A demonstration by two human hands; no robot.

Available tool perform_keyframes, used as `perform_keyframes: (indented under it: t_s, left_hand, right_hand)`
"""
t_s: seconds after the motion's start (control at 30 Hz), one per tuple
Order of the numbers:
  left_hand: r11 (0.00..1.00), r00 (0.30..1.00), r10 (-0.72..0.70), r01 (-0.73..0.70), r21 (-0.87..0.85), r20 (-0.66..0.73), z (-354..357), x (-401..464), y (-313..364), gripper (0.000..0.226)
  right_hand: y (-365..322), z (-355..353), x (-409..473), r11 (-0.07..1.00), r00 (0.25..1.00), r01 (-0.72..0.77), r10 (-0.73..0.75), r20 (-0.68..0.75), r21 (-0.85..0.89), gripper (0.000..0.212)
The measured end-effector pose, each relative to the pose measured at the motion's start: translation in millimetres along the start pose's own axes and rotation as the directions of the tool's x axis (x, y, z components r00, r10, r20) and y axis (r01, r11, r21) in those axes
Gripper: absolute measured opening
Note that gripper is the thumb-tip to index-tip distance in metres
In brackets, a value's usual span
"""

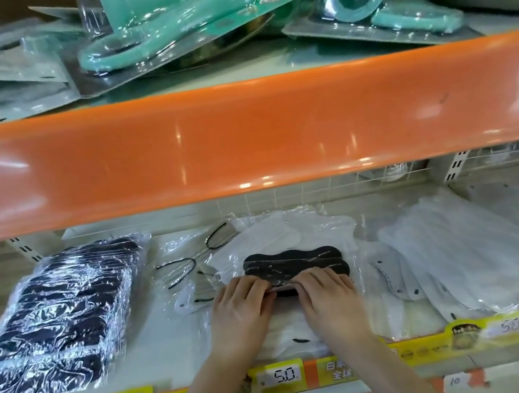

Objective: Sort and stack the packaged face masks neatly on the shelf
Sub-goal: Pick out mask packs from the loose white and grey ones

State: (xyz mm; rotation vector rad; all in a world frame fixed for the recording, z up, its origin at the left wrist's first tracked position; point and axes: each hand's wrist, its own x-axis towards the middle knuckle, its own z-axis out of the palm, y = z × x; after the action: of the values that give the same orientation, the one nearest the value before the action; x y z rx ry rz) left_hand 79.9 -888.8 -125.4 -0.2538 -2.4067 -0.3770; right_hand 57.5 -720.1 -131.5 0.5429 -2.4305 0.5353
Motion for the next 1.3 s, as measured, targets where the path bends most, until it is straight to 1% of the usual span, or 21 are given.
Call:
perform_keyframes:
  t_s: [0.07, 0.17, 0.27, 0.37, 0.4, 0.43, 0.47, 0.53, 0.63, 0.73, 0.83, 0.87, 0.97, 1.07, 1.17, 1.23, 1.3]
  left_hand:
    - [1.000, 1.000, 0.003, -0.003, 0.031, 0.010, -3, 2, 1, 0.019]
    - [0.997, 0.998, 0.012, -0.017, 0.071, 0.068, -7, 6, 3, 0.019]
    - [0.995, 0.989, 0.048, -0.060, 0.082, 0.136, -6, 11, 2, 0.009]
    - [0.995, 0.972, 0.044, -0.062, 0.072, 0.229, -6, 16, 2, 0.031]
    - [0.996, 0.973, 0.041, -0.057, 0.066, 0.227, -7, 18, 1, 0.032]
    - [0.997, 0.975, 0.041, -0.054, 0.057, 0.220, -10, 20, 1, 0.031]
    - [0.997, 0.981, 0.049, -0.059, 0.047, 0.190, -12, 21, 1, 0.026]
    - [0.995, 0.989, 0.079, -0.086, 0.049, 0.128, -19, 23, -3, 0.007]
    - [0.994, 0.992, 0.090, -0.095, 0.053, 0.092, -34, 25, -13, 0.022]
    - [0.994, 0.994, 0.091, -0.094, 0.058, 0.061, -48, 21, -27, 0.020]
    - [0.995, 0.997, 0.075, -0.075, 0.071, 0.001, -61, 11, -47, 0.015]
    - [0.994, 0.997, 0.071, -0.069, 0.082, -0.021, -66, 8, -54, 0.014]
    - [0.993, 0.993, 0.058, -0.047, 0.109, -0.099, -84, -2, -76, 0.013]
    - [0.991, 0.984, 0.046, -0.023, 0.132, -0.172, -102, -11, -100, 0.015]
    - [0.987, 0.984, 0.042, -0.015, 0.158, -0.172, -117, -20, -125, 0.020]
    - [0.985, 0.991, 0.052, -0.030, 0.171, -0.126, -128, -27, -139, 0.026]
    - [0.980, 0.996, 0.073, -0.061, 0.187, -0.057, -138, -34, -153, 0.030]
  right_hand:
    - [-1, -3, 0, 1.000, 1.000, 0.005, -0.005, -0.017, 0.010, 0.024]
    - [-3, -7, -2, 0.999, 1.000, 0.017, -0.016, -0.022, 0.032, 0.022]
    - [-5, -10, -2, 0.996, 0.998, 0.063, -0.063, 0.002, 0.069, 0.020]
    - [-9, -13, -3, 0.993, 0.998, 0.060, -0.062, 0.020, 0.102, 0.017]
    - [-10, -14, -2, 0.994, 0.999, 0.032, -0.036, 0.037, 0.106, 0.018]
    - [-12, -15, 0, 0.995, 0.998, -0.005, -0.001, 0.067, 0.100, 0.024]
    - [-15, -16, 3, 0.996, 0.994, -0.040, 0.031, 0.101, 0.084, 0.031]
    - [-20, -19, 10, 0.997, 0.988, -0.074, 0.069, 0.141, 0.028, 0.039]
    - [-31, -19, 23, 0.998, 0.988, -0.057, 0.058, 0.143, -0.012, 0.047]
    - [-45, -14, 32, 1.000, 0.991, -0.026, 0.026, 0.132, -0.003, 0.046]
    - [-64, -8, 37, 0.998, 0.994, 0.030, -0.036, 0.102, 0.055, 0.036]
    - [-72, -7, 38, 0.995, 0.994, 0.058, -0.065, 0.088, 0.078, 0.035]
    - [-95, -2, 40, 0.977, 0.987, 0.139, -0.150, 0.057, 0.161, 0.043]
    - [-122, 1, 41, 0.944, 0.974, 0.213, -0.224, 0.016, 0.251, 0.045]
    - [-150, 3, 44, 0.917, 0.962, 0.258, -0.273, 0.008, 0.304, 0.051]
    - [-166, 8, 44, 0.905, 0.952, 0.282, -0.304, 0.021, 0.318, 0.045]
    - [-180, 13, 46, 0.899, 0.942, 0.308, -0.334, 0.034, 0.310, 0.045]
